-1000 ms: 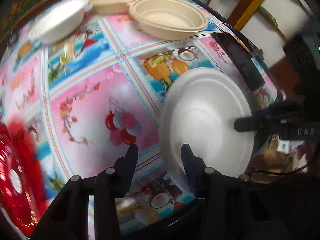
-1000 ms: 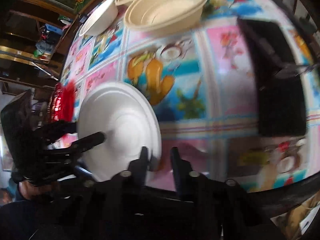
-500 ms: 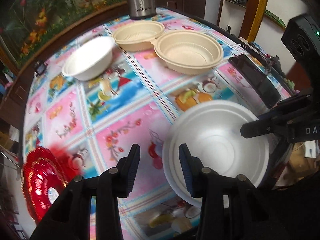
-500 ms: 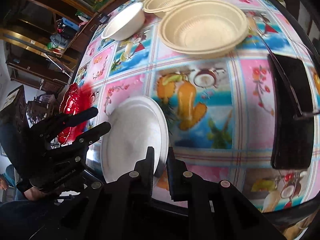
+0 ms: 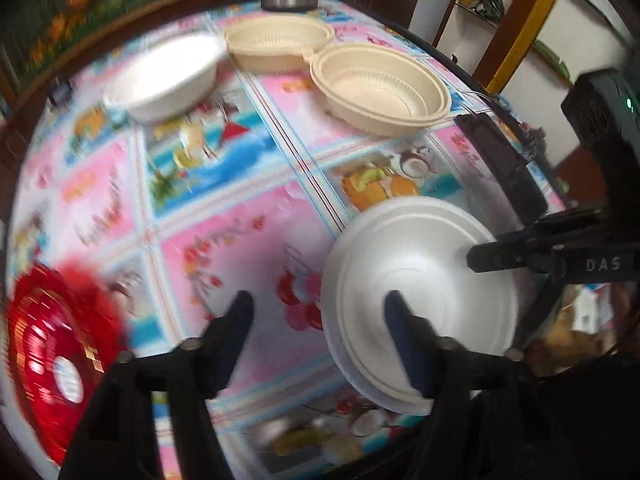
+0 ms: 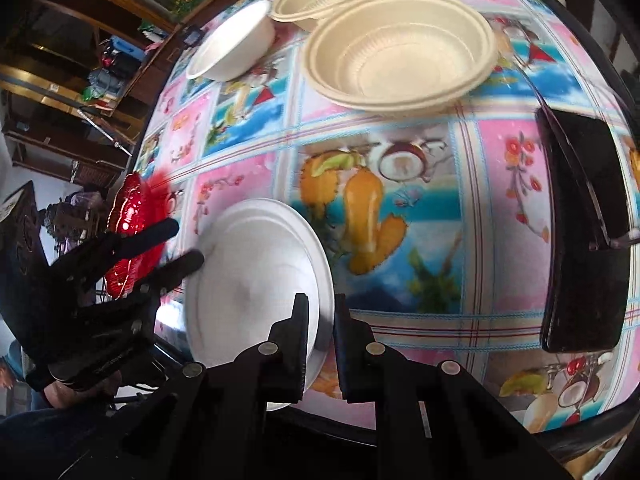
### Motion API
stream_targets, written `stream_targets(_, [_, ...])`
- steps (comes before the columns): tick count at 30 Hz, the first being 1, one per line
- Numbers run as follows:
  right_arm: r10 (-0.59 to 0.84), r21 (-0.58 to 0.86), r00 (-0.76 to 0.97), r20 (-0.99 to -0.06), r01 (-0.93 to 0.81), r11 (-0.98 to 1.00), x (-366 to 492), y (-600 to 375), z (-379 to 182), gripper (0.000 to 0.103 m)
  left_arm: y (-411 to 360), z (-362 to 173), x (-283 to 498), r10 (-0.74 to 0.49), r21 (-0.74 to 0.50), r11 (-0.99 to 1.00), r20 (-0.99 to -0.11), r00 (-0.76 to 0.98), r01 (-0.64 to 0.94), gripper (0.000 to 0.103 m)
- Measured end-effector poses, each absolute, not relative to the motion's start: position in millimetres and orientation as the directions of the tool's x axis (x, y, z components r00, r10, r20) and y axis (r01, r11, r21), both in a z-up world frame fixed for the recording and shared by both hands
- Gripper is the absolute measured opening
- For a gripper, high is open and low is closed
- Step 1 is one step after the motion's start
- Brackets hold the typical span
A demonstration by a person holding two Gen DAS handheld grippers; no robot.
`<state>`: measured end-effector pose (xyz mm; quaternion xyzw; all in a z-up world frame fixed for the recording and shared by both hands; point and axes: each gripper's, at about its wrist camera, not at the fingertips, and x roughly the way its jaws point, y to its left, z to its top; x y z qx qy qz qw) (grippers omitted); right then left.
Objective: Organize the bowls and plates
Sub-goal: 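Lift the white foam plate with the left gripper beside the red stack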
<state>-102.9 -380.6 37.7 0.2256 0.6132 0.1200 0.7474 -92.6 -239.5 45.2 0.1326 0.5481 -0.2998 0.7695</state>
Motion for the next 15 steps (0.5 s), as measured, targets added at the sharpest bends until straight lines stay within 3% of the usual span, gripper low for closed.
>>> stream_targets(4, [0.455,0.483,0.208,-0.866,0.109,0.869,-104.3,-383.5,32.2,0.013,-245.5,29.5,-96.0,-0.311,-0.142,0.780,-0.933,0.181,0.610,0.069])
stream_targets(6, [0.452,0.479,0.205,-0.868,0.109,0.871,-105.0,-383.9,30.9,0.013,-249.4,21.0,-98.3,-0.295,-0.134,0.776,-0.941,0.167,0.617,0.053])
stream_targets(7, [0.453,0.480,0.203,-0.868,0.109,0.871,-105.3,-384.2,30.2,0.013,-251.6,16.3,-99.7,-0.293,-0.136,0.771,-0.943,0.156,0.622,0.039])
stream_targets(10, [0.464,0.489,0.194,-0.865,0.113,0.865,-106.2,-384.9,26.7,0.014,-259.2,17.4,-105.0,-0.294,-0.117,0.753,-0.940,0.172,0.648,0.023])
stream_targets(15, [0.458,0.482,0.209,-0.864,0.085,0.872,-106.8,-383.4,34.1,0.014,-266.3,31.1,-108.4,-0.269,-0.035,0.742,-0.930,0.250,0.669,0.022])
